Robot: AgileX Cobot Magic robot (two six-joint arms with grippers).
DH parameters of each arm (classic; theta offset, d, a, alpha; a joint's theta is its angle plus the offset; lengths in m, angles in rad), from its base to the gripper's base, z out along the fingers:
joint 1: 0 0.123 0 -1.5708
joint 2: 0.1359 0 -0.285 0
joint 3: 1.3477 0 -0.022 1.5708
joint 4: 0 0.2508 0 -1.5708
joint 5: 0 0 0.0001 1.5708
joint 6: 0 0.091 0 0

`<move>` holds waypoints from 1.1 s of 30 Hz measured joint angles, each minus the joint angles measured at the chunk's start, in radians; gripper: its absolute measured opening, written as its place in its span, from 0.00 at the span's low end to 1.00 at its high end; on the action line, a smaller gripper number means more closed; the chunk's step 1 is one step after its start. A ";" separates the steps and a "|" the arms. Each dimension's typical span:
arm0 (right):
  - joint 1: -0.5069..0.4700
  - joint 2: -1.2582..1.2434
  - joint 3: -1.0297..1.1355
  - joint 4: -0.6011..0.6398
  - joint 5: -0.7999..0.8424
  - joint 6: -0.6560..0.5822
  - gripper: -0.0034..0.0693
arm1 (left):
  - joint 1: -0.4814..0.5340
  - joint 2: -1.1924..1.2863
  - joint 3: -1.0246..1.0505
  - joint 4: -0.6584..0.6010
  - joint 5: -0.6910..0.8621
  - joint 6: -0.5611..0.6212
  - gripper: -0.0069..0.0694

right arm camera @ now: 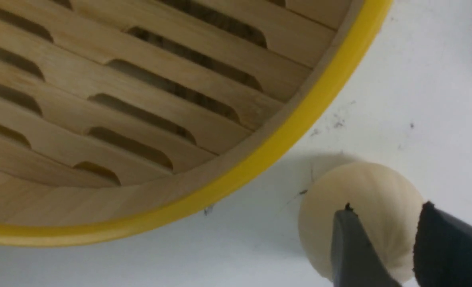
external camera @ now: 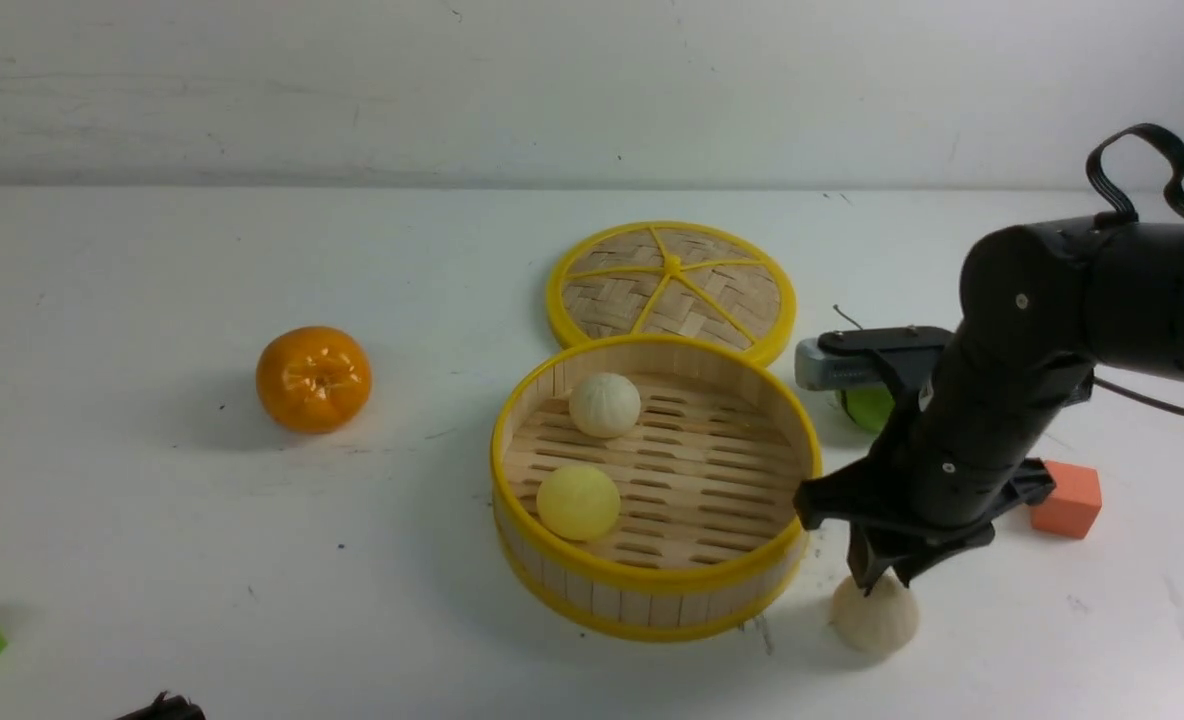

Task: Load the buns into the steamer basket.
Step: Use the right arm to grab a steamed stuffed bun, then use the right arm to put the steamed stuffed bun into the steamer

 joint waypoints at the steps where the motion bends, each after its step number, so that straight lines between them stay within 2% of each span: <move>1: 0.000 0.004 0.000 0.000 -0.002 0.000 0.38 | 0.000 0.000 0.000 0.000 0.000 0.000 0.14; 15: 0.000 0.029 0.000 -0.001 0.007 0.000 0.37 | 0.000 0.000 0.000 0.000 0.000 0.000 0.16; 21: 0.000 0.029 0.000 -0.002 0.010 0.000 0.27 | 0.000 0.000 0.000 0.000 0.000 0.000 0.16; 23: 0.000 0.029 0.000 -0.004 0.010 -0.001 0.18 | 0.000 0.000 0.000 0.000 0.000 0.000 0.16; 28: 0.000 0.027 0.000 -0.004 0.016 -0.033 0.05 | 0.000 0.000 0.000 0.000 0.000 0.000 0.17; 33: 0.000 -0.025 -0.004 -0.007 0.048 -0.041 0.05 | 0.000 0.000 0.000 0.000 0.000 0.000 0.17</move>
